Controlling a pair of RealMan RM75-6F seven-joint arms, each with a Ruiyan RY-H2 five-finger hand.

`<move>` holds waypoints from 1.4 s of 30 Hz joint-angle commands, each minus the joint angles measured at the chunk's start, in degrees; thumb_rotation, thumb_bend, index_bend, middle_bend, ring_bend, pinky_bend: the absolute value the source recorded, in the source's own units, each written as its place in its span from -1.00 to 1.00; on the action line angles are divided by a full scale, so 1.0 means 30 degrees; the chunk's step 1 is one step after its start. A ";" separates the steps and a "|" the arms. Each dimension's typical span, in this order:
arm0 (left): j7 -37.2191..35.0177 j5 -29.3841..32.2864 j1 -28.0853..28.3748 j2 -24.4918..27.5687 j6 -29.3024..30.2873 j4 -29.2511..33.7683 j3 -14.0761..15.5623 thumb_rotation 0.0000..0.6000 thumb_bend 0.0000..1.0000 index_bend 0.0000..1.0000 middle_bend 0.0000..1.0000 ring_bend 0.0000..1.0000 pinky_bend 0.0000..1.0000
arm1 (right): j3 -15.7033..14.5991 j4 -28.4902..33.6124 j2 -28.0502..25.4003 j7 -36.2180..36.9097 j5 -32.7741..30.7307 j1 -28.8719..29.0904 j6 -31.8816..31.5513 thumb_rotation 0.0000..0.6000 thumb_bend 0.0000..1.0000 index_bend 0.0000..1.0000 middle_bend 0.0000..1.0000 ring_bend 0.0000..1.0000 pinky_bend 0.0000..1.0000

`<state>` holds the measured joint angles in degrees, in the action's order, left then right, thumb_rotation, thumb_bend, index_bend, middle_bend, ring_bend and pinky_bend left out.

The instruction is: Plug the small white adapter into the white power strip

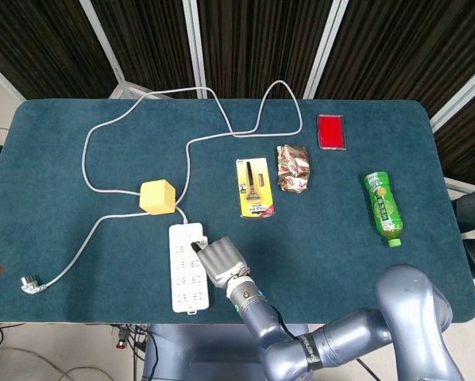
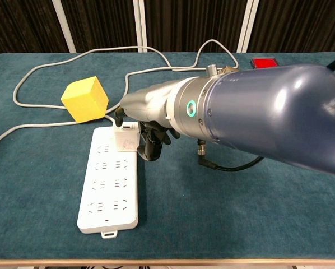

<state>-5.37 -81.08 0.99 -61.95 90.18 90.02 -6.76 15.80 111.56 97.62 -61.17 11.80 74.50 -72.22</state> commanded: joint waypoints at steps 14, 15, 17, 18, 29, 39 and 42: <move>-0.0012 0.0024 -0.0009 0.0006 0.0001 -0.0002 -0.0007 1.00 -0.83 -0.62 -1.00 -1.00 -1.00 | -0.0044 -0.0700 0.0467 0.0008 -0.0459 0.0375 0.0076 1.00 0.21 -0.74 0.29 0.25 0.14; -0.0013 0.0027 -0.0009 0.0006 -0.0002 -0.0005 -0.0008 1.00 -0.83 -0.62 -1.00 -1.00 -1.00 | -0.0049 -0.0728 0.0493 0.0006 -0.0456 0.0391 0.0073 1.00 0.21 -0.74 0.29 0.25 0.14; -0.0006 0.0037 0.0003 0.0004 -0.0026 -0.0010 -0.0009 1.00 -0.83 -0.62 -1.00 -1.00 -1.00 | -0.0043 -0.0808 0.0565 0.0014 -0.0486 0.0433 0.0085 1.00 0.21 -0.74 0.29 0.25 0.14; -0.0007 0.0038 0.0005 0.0005 -0.0032 -0.0009 -0.0008 1.00 -0.83 -0.62 -1.00 -1.00 -1.00 | -0.0041 -0.0829 0.0583 0.0019 -0.0508 0.0442 0.0094 1.00 0.21 -0.74 0.29 0.25 0.14; -0.0102 -0.0003 -0.0004 0.0030 -0.0017 -0.0022 0.0002 1.00 -0.83 -0.62 -1.00 -1.00 -1.00 | -0.0140 -0.1124 0.0884 -0.0136 -0.0766 0.0668 0.0179 1.00 0.21 -0.65 0.29 0.25 0.14; -0.0136 -0.0015 -0.0014 0.0039 0.0000 -0.0029 0.0005 1.00 -0.83 -0.62 -1.00 -1.00 -1.00 | -0.0410 -0.1191 0.0955 -0.0395 -0.1060 0.0760 0.0264 1.00 0.21 -0.51 0.29 0.25 0.14; -0.0127 -0.0015 -0.0013 0.0035 0.0006 -0.0027 0.0001 1.00 -0.83 -0.62 -1.00 -1.00 -1.00 | -0.0462 -0.1131 0.0898 -0.0422 -0.1086 0.0751 0.0264 1.00 0.21 -0.43 0.29 0.25 0.14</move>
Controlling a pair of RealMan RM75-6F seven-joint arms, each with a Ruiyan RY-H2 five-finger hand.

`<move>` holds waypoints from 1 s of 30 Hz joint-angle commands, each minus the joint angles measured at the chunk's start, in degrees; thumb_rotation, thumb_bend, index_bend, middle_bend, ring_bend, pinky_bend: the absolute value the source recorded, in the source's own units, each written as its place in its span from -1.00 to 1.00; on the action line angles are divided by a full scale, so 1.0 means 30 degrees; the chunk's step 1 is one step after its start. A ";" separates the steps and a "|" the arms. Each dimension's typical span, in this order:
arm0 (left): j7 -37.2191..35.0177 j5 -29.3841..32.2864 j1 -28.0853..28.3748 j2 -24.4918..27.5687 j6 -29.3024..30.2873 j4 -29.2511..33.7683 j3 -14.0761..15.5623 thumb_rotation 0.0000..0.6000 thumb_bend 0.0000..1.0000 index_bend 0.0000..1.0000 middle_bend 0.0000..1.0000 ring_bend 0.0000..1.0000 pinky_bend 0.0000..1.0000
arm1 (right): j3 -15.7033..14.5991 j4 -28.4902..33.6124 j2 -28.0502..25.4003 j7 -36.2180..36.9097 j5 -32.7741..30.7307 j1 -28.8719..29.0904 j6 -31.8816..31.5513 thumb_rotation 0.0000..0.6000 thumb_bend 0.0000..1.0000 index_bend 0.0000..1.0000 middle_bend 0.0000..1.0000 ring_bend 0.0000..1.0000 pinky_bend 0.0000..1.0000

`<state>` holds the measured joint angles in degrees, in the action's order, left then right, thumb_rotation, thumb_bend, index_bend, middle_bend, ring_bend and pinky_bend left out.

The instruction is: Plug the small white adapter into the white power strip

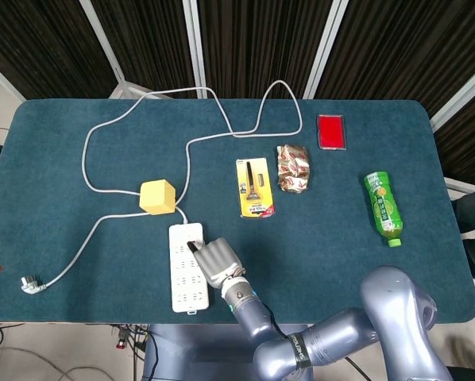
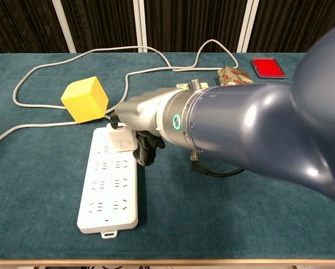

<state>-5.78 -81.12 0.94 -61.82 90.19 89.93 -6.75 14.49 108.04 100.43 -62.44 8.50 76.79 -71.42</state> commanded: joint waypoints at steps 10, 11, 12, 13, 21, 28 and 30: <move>0.0097 0.0003 -0.0014 -0.0030 0.0053 0.0034 -0.0008 1.00 -0.83 -0.62 -1.00 -1.00 -1.00 | -0.0269 0.0068 -0.0180 0.0038 -0.0004 -0.0132 0.0065 1.00 0.21 -0.25 0.30 0.25 0.14; 0.0106 -0.0003 -0.0019 -0.0032 0.0065 0.0035 -0.0005 1.00 -0.83 -0.62 -1.00 -1.00 -1.00 | -0.0305 0.0062 -0.0178 0.0029 0.0004 -0.0136 0.0077 1.00 0.21 -0.24 0.31 0.25 0.14; 0.0112 -0.0002 -0.0020 -0.0034 0.0067 0.0034 -0.0005 1.00 -0.83 -0.62 -1.00 -1.00 -1.00 | -0.0319 0.0063 -0.0182 0.0024 0.0000 -0.0137 0.0088 1.00 0.21 -0.22 0.31 0.26 0.14; 0.0117 0.0003 -0.0018 -0.0037 0.0061 0.0033 -0.0006 1.00 -0.83 -0.62 -1.00 -1.00 -1.00 | -0.0335 0.0060 -0.0187 0.0026 0.0004 -0.0142 0.0101 1.00 0.21 -0.20 0.31 0.26 0.14; 0.0152 0.0027 0.0006 -0.0049 0.0016 0.0021 -0.0013 1.00 -0.83 -0.62 -1.00 -1.00 -1.00 | -0.0511 0.0055 -0.0134 0.0073 0.0227 -0.0193 0.0151 1.00 0.21 -0.04 0.31 0.26 0.14; 0.0110 0.0037 -0.0022 -0.0029 0.0054 0.0019 -0.0021 1.00 -0.83 -0.62 -1.00 -1.00 -1.00 | -0.0658 0.0096 -0.0084 -0.0078 0.0177 -0.0147 0.0189 1.00 0.21 0.09 0.31 0.26 0.14; 0.0130 0.0034 -0.0017 -0.0039 0.0055 0.0019 -0.0024 1.00 -0.83 -0.62 -1.00 -1.00 -1.00 | -0.0701 0.0137 -0.0099 -0.0082 0.0169 -0.0163 0.0212 1.00 0.21 0.10 0.31 0.26 0.14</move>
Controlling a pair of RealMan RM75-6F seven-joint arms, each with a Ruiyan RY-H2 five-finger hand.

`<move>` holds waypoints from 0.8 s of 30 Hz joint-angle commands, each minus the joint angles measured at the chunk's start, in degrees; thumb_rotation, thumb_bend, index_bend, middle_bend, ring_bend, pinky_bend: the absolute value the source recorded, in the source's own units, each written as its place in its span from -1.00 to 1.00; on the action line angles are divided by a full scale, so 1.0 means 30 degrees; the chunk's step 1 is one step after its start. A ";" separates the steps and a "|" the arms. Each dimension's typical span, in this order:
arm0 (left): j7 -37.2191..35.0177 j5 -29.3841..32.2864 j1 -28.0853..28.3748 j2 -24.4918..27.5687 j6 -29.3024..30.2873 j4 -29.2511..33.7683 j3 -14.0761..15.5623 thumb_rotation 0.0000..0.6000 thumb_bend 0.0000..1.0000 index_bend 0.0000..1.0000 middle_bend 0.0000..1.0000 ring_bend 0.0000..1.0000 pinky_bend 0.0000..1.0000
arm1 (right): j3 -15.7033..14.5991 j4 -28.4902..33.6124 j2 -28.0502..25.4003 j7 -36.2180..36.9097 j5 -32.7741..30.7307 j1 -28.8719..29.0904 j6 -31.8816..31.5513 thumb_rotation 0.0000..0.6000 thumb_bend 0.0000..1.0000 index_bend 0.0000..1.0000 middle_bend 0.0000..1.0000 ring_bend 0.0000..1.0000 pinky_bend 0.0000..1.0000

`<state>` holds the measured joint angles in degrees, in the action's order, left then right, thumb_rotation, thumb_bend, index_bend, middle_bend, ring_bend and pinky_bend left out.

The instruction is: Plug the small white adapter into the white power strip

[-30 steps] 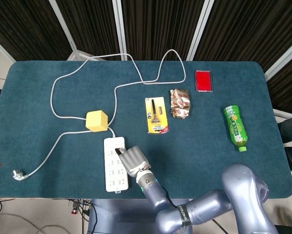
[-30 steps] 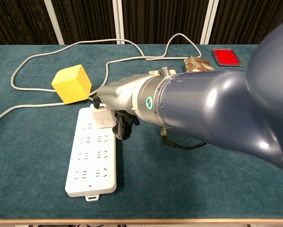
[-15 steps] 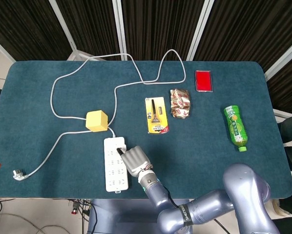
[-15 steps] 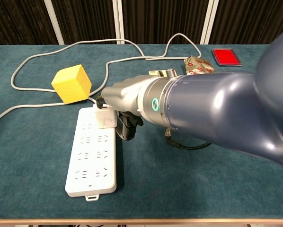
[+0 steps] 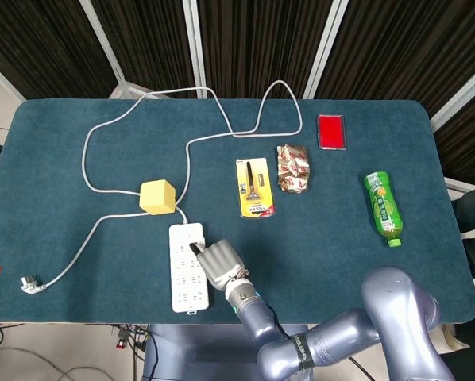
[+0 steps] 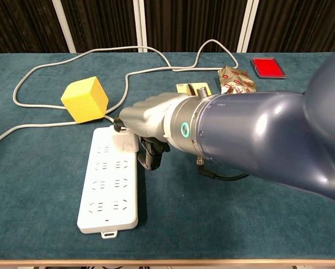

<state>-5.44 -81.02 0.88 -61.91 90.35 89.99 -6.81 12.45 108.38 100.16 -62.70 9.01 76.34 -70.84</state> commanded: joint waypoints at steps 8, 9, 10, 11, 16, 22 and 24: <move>0.0069 0.0039 0.0026 -0.0026 -0.0042 0.0002 -0.0016 1.00 -0.83 -0.62 -1.00 -1.00 -1.00 | 0.0250 0.0026 -0.0072 0.0500 0.0333 -0.0186 -0.0013 1.00 0.21 -0.03 0.31 0.26 0.14; 0.0073 0.0041 0.0023 -0.0024 -0.0041 0.0010 -0.0014 1.00 -0.83 -0.62 -1.00 -1.00 -1.00 | 0.0415 0.0138 -0.0187 0.0685 0.0457 -0.0250 -0.0069 1.00 0.21 -0.12 0.31 0.26 0.14; 0.0074 0.0040 0.0026 -0.0024 -0.0043 0.0012 -0.0015 1.00 -0.83 -0.62 -1.00 -1.00 -1.00 | 0.0564 0.0277 -0.0324 0.0838 0.0568 -0.0306 -0.0112 1.00 0.21 -0.26 0.31 0.26 0.14; 0.0102 0.0046 0.0032 -0.0032 -0.0047 0.0007 -0.0020 1.00 -0.83 -0.62 -1.00 -1.00 -1.00 | 0.0826 0.0466 -0.0506 0.1097 0.0733 -0.0393 -0.0209 1.00 0.21 -0.36 0.31 0.26 0.14; 0.0151 0.0075 0.0049 -0.0051 -0.0093 -0.0001 -0.0019 1.00 -0.83 -0.62 -1.00 -1.00 -1.00 | 0.2287 0.1615 -0.1647 0.2806 0.1617 -0.1062 -0.0654 1.00 0.19 -0.82 0.19 0.23 0.11; 0.0276 -0.0004 0.0041 -0.0073 -0.0044 0.0043 0.0019 1.00 -0.83 -0.62 -1.00 -1.00 -1.00 | 0.4094 0.3442 -0.3962 0.6104 0.3336 -0.2865 -0.0844 1.00 -0.06 -0.92 -0.48 -0.22 -0.24; 0.0337 -0.0040 0.0049 -0.0090 -0.0059 0.0061 0.0049 1.00 -0.83 -0.62 -1.00 -1.00 -1.00 | 0.4191 0.4133 -0.5049 0.7188 0.4247 -0.3821 -0.0918 1.00 -0.13 -0.93 -0.61 -0.40 -0.34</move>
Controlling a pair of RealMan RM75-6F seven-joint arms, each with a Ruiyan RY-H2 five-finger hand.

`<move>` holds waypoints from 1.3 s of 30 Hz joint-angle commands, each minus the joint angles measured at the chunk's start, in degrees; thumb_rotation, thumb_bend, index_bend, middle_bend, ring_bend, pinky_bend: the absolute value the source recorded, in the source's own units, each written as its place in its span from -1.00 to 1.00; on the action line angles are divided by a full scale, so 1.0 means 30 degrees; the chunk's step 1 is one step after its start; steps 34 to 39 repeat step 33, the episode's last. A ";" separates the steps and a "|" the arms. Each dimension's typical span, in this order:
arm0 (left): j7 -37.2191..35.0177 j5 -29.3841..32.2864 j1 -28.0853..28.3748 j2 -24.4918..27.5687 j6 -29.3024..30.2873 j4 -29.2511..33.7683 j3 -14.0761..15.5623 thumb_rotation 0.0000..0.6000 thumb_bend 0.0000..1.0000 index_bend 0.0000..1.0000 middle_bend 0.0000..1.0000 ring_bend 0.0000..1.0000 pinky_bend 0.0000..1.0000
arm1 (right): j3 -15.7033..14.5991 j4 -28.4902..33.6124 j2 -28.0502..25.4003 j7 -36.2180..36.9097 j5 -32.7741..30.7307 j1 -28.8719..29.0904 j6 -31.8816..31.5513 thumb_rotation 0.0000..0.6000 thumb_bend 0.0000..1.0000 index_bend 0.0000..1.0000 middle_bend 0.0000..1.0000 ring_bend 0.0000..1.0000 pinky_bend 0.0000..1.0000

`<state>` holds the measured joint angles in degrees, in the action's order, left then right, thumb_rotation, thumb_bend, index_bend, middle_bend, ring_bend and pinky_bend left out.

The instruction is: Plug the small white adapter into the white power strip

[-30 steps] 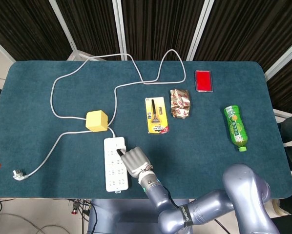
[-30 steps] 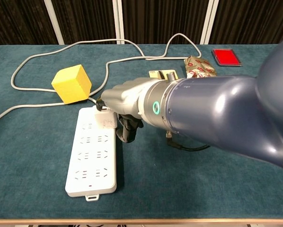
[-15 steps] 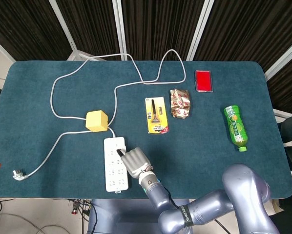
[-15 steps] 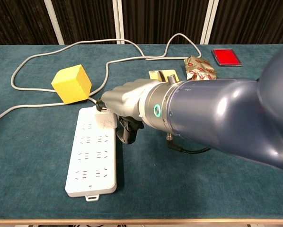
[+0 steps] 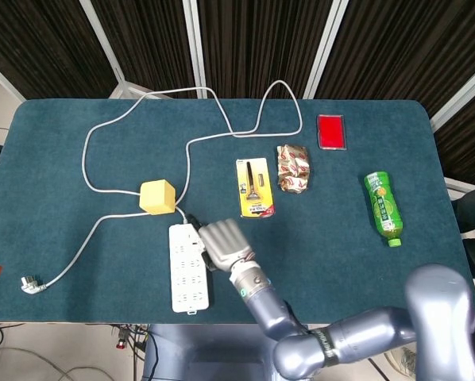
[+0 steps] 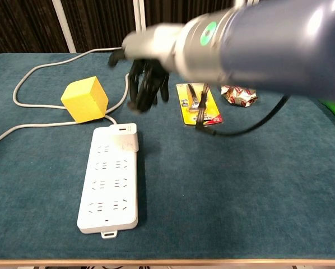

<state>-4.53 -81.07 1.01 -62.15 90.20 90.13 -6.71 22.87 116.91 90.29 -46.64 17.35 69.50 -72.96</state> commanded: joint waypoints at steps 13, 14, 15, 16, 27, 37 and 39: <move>0.0177 -0.0337 -0.0146 -0.0098 0.0494 0.0104 0.0061 1.00 -0.83 -0.63 -1.00 -1.00 -1.00 | -0.8340 0.0495 -0.7373 0.7791 1.8152 -1.1470 -0.6000 1.00 -0.17 -0.95 -0.80 -0.64 -0.63; 0.0178 -0.0374 -0.0160 -0.0117 0.0555 0.0099 0.0059 1.00 -0.83 -0.63 -1.00 -1.00 -1.00 | -0.9161 -0.0357 -0.7565 0.8597 1.9283 -1.2335 -0.6571 1.00 -0.17 -0.95 -0.80 -0.64 -0.64; 0.0176 -0.0414 -0.0172 -0.0142 0.0623 0.0084 0.0051 1.00 -0.83 -0.63 -1.00 -1.00 -1.00 | -1.0017 -0.1226 -0.7718 0.9361 2.0148 -1.3344 -0.7286 1.00 -0.17 -0.94 -0.80 -0.65 -0.64; 0.0182 -0.0453 -0.0177 -0.0173 0.0675 0.0050 0.0046 1.00 -0.83 -0.63 -1.00 -1.00 -1.00 | -1.0599 -0.2076 -0.7743 1.0066 2.0831 -1.4171 -0.7890 1.00 -0.17 -0.94 -0.80 -0.65 -0.65; 0.1003 -0.0325 0.0083 -0.0382 0.0045 0.0052 0.0191 1.00 -0.83 -0.63 -1.00 -1.00 -1.00 | -1.2146 -0.9046 -0.6502 1.2493 2.3337 -1.9601 -1.1424 1.00 -0.17 -0.88 -0.80 -0.67 -0.67; 0.1078 -0.0252 0.0156 -0.0429 -0.0048 0.0014 0.0148 1.00 -0.83 -0.63 -1.00 -1.00 -1.00 | -1.1484 -0.8807 -0.6922 1.2448 2.3491 -1.9994 -1.0837 1.00 -0.17 -0.88 -0.80 -0.67 -0.67; 0.1078 -0.0252 0.0156 -0.0429 -0.0048 0.0014 0.0148 1.00 -0.83 -0.63 -1.00 -1.00 -1.00 | -1.1484 -0.8807 -0.6922 1.2448 2.3491 -1.9994 -1.0837 1.00 -0.17 -0.88 -0.80 -0.67 -0.67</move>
